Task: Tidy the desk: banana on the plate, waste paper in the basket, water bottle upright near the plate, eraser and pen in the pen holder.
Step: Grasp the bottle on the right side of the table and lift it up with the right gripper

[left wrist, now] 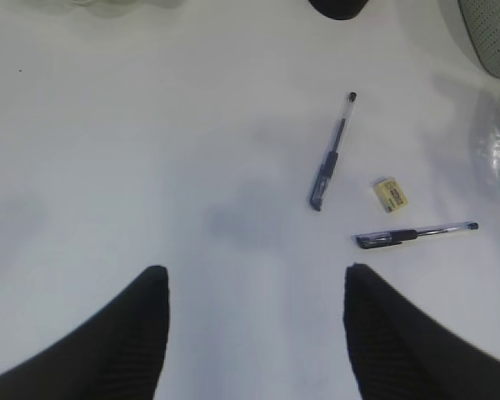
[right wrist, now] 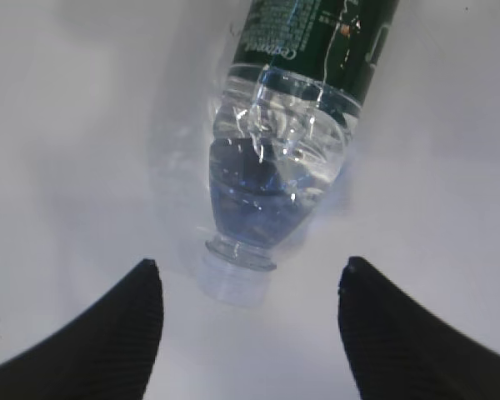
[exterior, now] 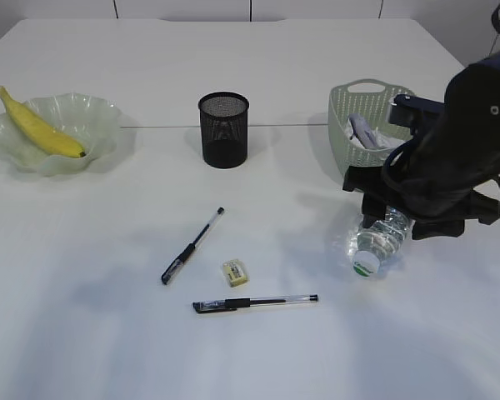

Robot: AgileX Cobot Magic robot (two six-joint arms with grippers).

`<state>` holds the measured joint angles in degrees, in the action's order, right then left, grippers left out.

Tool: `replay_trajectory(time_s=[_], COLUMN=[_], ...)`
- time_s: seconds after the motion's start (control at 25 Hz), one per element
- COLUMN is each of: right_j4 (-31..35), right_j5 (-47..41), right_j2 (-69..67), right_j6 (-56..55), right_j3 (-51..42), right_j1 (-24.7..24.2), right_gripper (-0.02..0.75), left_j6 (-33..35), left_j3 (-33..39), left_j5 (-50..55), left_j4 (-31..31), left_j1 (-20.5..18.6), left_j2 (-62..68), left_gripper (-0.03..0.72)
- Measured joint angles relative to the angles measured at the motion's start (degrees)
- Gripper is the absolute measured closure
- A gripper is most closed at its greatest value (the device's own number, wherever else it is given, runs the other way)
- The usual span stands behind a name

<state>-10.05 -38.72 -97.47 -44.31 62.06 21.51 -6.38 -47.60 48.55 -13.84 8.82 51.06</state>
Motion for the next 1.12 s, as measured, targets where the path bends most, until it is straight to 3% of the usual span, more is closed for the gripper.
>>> replay_trajectory(time_s=[0.24,0.68,1.12], right_j4=[-0.8,-2.1,-3.3], right_j5=[2.2,2.8,-2.5], right_j2=[-3.1,-10.0,-13.7], right_j6=[-8.0,-13.6,-14.8], right_j3=[0.0,4.4,9.4], right_j1=[0.0,-0.7,-1.1], right_gripper=[0.156,0.15,0.15], left_j6=[0.0,0.0,0.0], left_j3=[0.0,0.0,0.0], left_j5=[0.0,0.0,0.0], left_j4=[0.0,0.0,0.0], left_j1=[0.0,0.0,0.0], left_j2=[0.0,0.0,0.0], left_gripper=[0.218,0.223,0.223])
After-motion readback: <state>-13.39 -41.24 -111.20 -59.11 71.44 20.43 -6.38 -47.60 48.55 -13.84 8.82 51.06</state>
